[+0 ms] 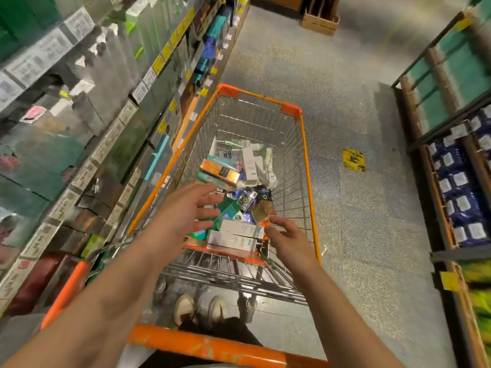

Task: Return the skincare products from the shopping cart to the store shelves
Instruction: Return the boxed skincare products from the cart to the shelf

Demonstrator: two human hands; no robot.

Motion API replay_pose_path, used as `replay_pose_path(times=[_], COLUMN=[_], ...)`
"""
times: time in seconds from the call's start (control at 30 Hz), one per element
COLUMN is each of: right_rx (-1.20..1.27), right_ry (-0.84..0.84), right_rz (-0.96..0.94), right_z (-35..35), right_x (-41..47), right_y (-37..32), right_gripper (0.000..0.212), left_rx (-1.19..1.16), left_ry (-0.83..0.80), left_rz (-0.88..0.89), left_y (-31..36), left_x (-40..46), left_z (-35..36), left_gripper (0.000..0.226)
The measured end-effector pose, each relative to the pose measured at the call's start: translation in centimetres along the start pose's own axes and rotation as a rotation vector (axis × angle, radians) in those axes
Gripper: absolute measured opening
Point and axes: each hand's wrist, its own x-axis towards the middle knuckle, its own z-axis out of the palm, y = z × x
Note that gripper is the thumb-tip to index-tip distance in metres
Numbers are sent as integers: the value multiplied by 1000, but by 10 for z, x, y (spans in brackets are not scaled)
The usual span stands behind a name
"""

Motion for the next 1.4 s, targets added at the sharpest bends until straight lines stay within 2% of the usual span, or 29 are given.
replay_pose_path(times=[0.2,0.47,0.67,0.77,0.87,0.93,1.03,1.13,1.23,1.4], right_rx=[-145,-589,-963,-1052,-1082,-1221,-1415,-1418,-1357,-957], right_ry=[-75,-238,-296,-303,-408,-469,-476,-484,-415,-321], right_rz=[47,55,-35,-133,-106,-100,-151,-190,-254,-251], right_z=[22,72,103,113,120,121,120,113,106,100], right_x=[73,178,240,265,285,297,305,301,290,263], right_y=[15,80,122,134,140,139,134,129,125,103], right_gripper=[38,52,82,80,79,82,81,75,71,56], left_rx=[45,58,4,-12,-28,-32,-42,-35,-48,-67], left_ry=[79,136,201,231,246,251,255,249,243,233], left_rz=[-72,-194,-232,-264,-276,-275,-281,-287,-298,-369], left_y=[-3,-26,-37,-43,-53,-59,-62,-64,-66,-66], left_x=[31,80,111,122,128,130,134,136,135,132], left_z=[2,7,5,2,0,0,3,7,12,27], left_gripper=[19,23,18,18,18,18,23,26,28,27])
